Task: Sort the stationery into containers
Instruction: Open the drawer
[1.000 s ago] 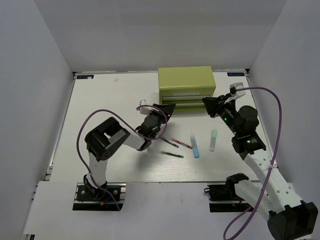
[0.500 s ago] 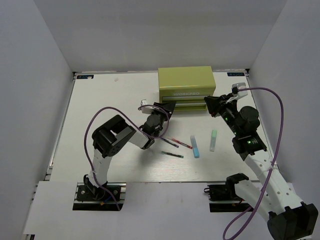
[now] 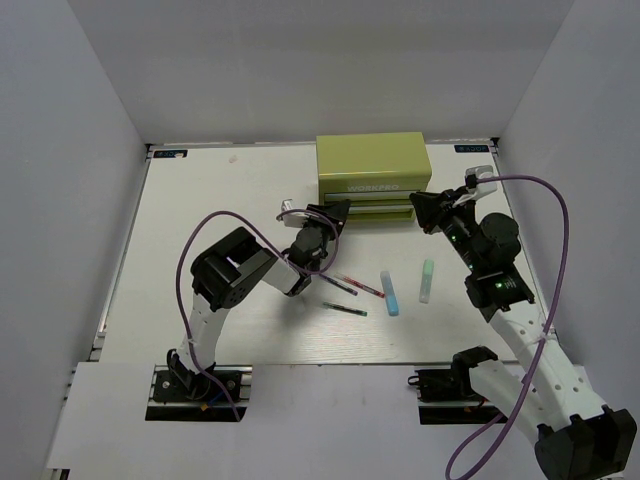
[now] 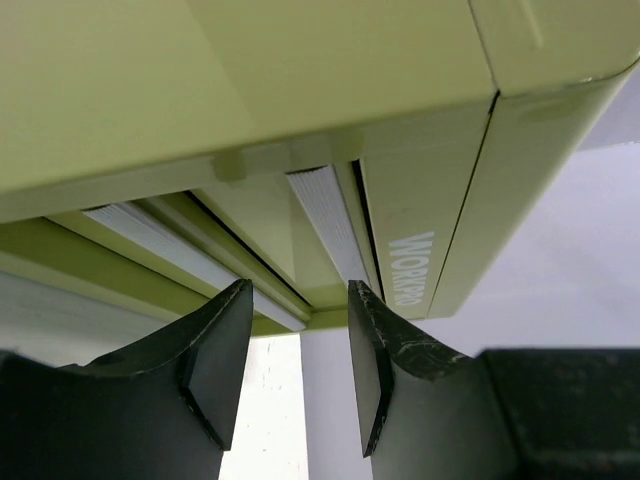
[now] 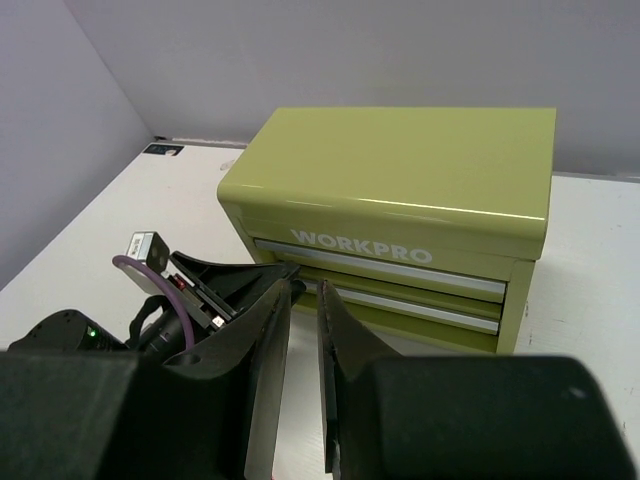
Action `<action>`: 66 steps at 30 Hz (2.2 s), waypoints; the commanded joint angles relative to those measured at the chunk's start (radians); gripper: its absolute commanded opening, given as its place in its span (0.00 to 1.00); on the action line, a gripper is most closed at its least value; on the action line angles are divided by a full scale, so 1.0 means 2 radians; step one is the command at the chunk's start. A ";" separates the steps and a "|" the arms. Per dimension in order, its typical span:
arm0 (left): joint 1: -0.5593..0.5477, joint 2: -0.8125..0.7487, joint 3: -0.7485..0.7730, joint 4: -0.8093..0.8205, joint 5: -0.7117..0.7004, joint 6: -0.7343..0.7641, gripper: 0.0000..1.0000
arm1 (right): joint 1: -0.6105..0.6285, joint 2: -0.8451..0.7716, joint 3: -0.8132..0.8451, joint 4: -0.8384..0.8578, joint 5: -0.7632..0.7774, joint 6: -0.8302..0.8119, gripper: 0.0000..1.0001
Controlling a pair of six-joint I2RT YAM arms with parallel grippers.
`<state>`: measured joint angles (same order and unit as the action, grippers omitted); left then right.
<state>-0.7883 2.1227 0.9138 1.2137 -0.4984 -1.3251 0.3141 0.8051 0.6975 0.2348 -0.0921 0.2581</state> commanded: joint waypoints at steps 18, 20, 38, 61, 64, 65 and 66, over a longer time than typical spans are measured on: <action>0.007 0.009 0.030 0.011 -0.028 0.000 0.49 | -0.003 -0.017 0.001 0.028 0.008 -0.002 0.21; 0.007 0.014 0.035 0.011 -0.028 0.000 0.49 | -0.003 -0.017 0.001 0.025 0.008 -0.002 0.21; 0.016 0.032 0.044 0.036 -0.028 0.000 0.41 | -0.004 -0.021 -0.001 0.025 0.009 -0.002 0.19; 0.011 0.032 0.048 0.041 -0.028 0.000 0.43 | -0.003 -0.024 -0.001 0.025 0.011 -0.001 0.19; 0.011 0.032 0.052 0.036 -0.032 0.004 0.43 | -0.004 -0.025 -0.001 0.025 0.011 -0.002 0.19; 0.011 0.032 0.052 0.036 -0.032 0.004 0.43 | -0.005 -0.026 -0.001 0.027 0.011 -0.002 0.19; 0.011 0.032 0.052 0.036 -0.032 0.004 0.43 | -0.004 -0.024 -0.001 0.025 0.011 -0.001 0.19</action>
<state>-0.7731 2.1883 0.9871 1.2854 -0.5461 -1.3254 0.3084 0.7715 0.6971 0.2382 -0.0811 0.2550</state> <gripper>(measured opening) 0.427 0.187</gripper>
